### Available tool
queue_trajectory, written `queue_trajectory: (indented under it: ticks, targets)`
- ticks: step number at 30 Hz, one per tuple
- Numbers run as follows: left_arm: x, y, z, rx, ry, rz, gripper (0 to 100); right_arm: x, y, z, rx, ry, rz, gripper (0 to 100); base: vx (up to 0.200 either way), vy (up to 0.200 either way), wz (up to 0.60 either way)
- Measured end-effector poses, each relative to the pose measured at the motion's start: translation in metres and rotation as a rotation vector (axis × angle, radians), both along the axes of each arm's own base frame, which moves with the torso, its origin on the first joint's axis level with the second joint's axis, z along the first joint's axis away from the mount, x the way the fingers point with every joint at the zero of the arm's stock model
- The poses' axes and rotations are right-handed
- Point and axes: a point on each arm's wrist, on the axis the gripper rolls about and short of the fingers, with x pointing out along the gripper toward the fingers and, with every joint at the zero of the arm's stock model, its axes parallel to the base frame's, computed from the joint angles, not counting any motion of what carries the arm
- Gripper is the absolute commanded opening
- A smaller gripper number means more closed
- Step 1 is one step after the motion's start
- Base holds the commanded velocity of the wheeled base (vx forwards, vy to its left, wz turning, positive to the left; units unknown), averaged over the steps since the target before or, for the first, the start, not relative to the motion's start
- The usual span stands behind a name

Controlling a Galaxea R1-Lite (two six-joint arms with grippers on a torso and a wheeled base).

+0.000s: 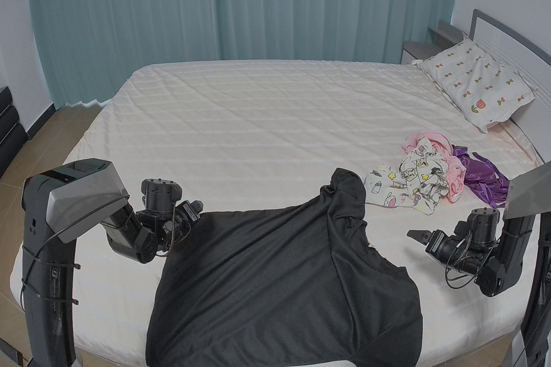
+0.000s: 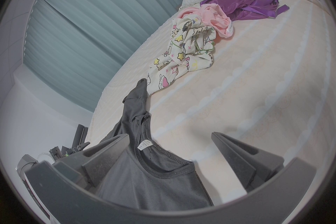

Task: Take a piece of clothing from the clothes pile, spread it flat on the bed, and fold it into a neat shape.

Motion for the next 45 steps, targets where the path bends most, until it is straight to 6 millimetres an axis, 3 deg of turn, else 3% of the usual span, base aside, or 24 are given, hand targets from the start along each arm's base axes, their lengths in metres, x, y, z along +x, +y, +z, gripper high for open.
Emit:
queue_trajectory:
  ticks: [2,3,12,24,45]
  targets:
    - [0.004,0.0,-0.007,0.033,0.003,-0.002,100,0.0,0.0,0.0,0.0,-0.001,0.0,100,0.0,0.0,0.0]
    - [0.006,0.0,-0.011,0.051,0.007,-0.004,0,0.0,0.0,0.0,0.0,-0.001,-0.001,100,0.0,0.0,0.0]
    - [0.021,0.006,-0.026,0.112,-0.005,0.054,0,0.0,0.0,0.0,0.0,0.0,0.0,100,0.0,0.0,0.0]
    - [0.04,0.045,-0.019,0.124,-0.063,0.188,0,0.008,0.011,0.001,0.002,-0.026,0.035,100,0.0,0.0,0.0]
    - [0.048,0.085,-0.015,0.087,-0.093,0.3,0,0.088,0.063,0.002,-0.025,0.02,0.161,100,0.0,0.0,0.0]
